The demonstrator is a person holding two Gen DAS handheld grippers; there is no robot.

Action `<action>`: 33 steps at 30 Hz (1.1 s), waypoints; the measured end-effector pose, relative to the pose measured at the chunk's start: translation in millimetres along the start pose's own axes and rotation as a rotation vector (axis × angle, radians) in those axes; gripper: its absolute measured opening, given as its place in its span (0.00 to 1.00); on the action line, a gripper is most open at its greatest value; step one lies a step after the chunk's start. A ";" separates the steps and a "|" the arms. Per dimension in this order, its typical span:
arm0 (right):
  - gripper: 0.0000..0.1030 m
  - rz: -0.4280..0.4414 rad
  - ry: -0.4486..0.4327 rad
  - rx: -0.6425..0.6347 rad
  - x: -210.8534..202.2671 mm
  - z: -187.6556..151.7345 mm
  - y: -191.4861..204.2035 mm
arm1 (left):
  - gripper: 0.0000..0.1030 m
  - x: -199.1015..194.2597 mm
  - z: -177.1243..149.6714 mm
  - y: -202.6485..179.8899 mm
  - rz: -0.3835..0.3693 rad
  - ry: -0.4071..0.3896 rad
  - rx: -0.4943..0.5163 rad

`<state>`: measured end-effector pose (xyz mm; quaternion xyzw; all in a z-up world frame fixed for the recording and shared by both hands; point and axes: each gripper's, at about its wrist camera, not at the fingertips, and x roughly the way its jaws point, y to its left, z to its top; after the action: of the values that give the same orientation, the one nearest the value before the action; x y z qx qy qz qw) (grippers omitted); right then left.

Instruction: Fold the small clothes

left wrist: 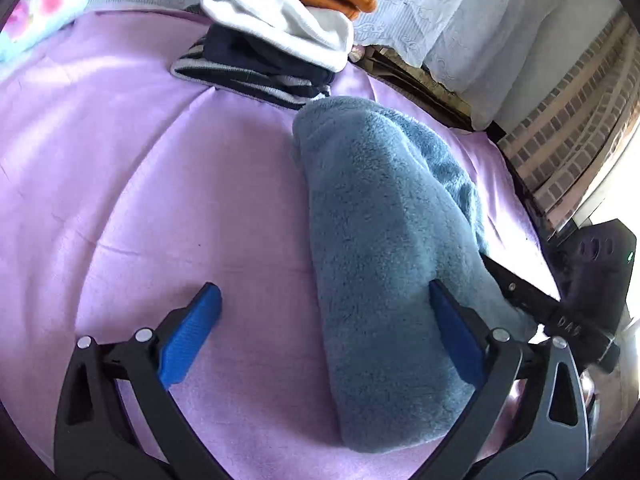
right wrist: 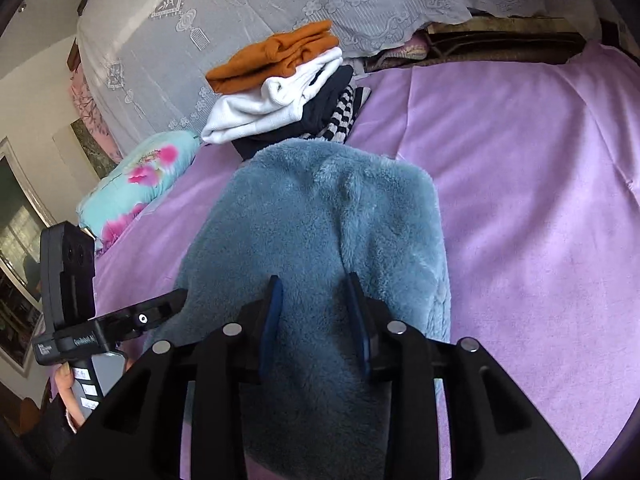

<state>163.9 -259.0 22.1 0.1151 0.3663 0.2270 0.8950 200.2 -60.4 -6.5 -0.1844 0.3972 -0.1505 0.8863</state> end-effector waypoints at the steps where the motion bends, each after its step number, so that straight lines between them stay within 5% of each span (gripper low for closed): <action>1: 0.32 0.003 -0.028 -0.002 -8.0 -1.8 3.9 | 0.98 -1.7 -0.9 -2.1 0.014 -0.010 0.014; 4: 0.36 -0.003 -0.095 -0.016 -30.0 -9.5 11.3 | 0.98 -14.3 -3.2 -9.6 0.068 -0.069 0.048; 7: 0.47 -0.015 -0.131 -0.048 -46.0 -24.6 17.4 | 0.98 -31.1 -2.7 -13.6 0.036 -0.102 0.032; 10: 0.54 -0.048 -0.071 -0.048 -38.1 -34.0 12.8 | 0.98 -43.5 -5.5 -20.4 -0.015 -0.132 0.047; 13: 0.62 -0.077 0.000 -0.005 -19.4 -41.0 0.6 | 0.98 -35.5 -14.3 -38.2 0.066 -0.122 0.154; 15: 0.63 -0.051 0.005 0.023 -18.2 -41.1 -4.1 | 0.98 -16.4 -20.3 -41.0 0.111 -0.066 0.181; 18: 0.65 -0.026 -0.014 0.033 -24.4 -40.8 -5.6 | 0.98 -12.3 -20.0 -31.8 0.079 -0.045 0.141; 23: 0.69 0.026 -0.058 0.126 -38.2 -41.9 -17.6 | 0.98 -22.8 -26.5 -39.5 0.119 -0.099 0.182; 28: 0.70 -0.024 -0.187 0.086 -59.5 -38.6 -9.8 | 0.98 -33.7 -28.6 -42.3 0.130 -0.138 0.194; 33: 0.75 -0.064 -0.166 0.007 -52.1 -38.9 2.6 | 0.98 -40.3 -27.7 -43.9 0.136 -0.166 0.199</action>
<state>102.8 -280.8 27.0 0.1250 0.2950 0.1867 0.9287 148.2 -88.4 22.1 -0.0799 0.3174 -0.1131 0.9381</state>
